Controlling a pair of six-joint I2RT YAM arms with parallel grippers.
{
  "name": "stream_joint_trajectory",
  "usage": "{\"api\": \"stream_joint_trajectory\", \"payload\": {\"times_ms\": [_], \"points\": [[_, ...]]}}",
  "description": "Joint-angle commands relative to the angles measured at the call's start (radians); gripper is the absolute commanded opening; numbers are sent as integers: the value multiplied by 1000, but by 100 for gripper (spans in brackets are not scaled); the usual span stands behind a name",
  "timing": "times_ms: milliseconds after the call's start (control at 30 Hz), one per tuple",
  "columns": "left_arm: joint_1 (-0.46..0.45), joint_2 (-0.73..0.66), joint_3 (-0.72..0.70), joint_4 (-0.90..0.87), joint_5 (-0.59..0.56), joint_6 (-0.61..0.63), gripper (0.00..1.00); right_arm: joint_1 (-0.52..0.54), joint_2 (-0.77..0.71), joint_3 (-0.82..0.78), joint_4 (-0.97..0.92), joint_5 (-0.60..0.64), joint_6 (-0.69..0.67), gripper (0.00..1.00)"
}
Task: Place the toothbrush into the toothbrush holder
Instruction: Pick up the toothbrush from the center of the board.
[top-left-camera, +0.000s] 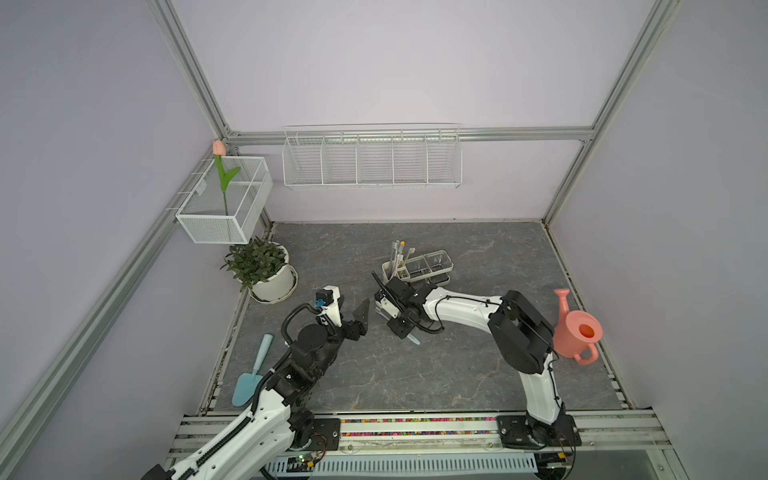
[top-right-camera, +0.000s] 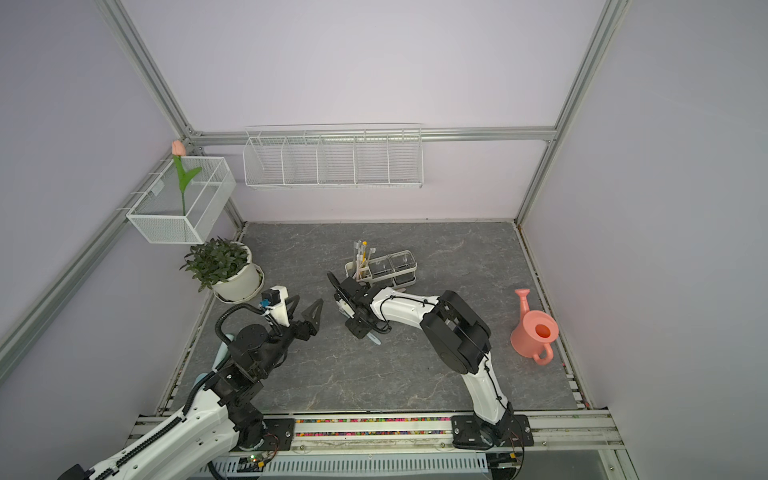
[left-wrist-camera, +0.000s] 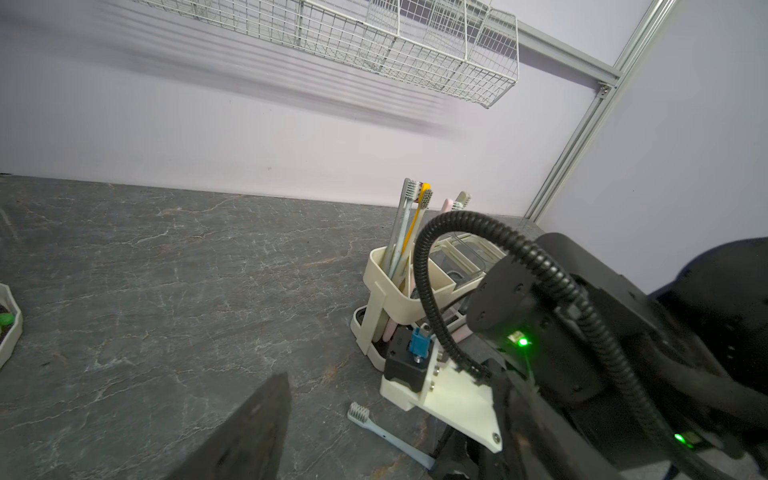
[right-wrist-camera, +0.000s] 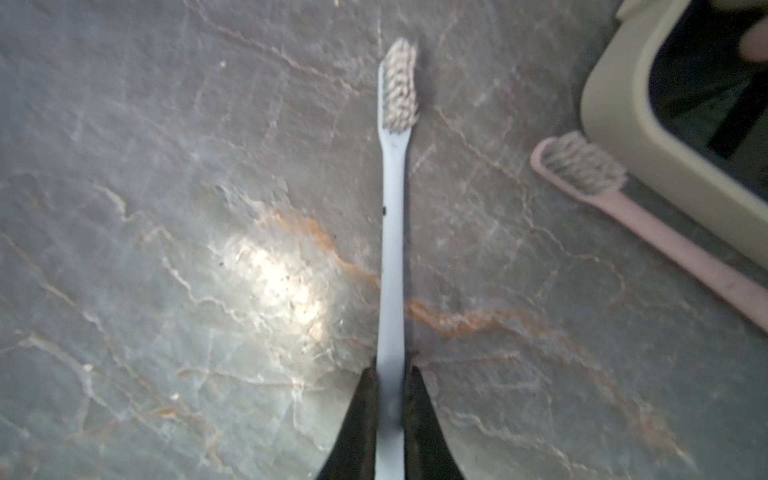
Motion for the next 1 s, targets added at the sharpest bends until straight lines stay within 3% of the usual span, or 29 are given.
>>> {"api": "stream_joint_trajectory", "payload": {"times_ms": [0, 300, 667, 967], "points": [[-2, -4, 7, -8, -37, -29, 81, -15, -61, -54, 47, -34, 37, 8], [8, 94, 32, 7, 4, -61, 85, -24, -173, -130, 134, -19, 67, 8], [122, 286, 64, 123, 348, -117, 85, -22, -338, -274, 298, 16, 55, 9], [122, 457, 95, 254, 503, -181, 85, -12, -414, -329, 365, 19, 45, 9]]}}
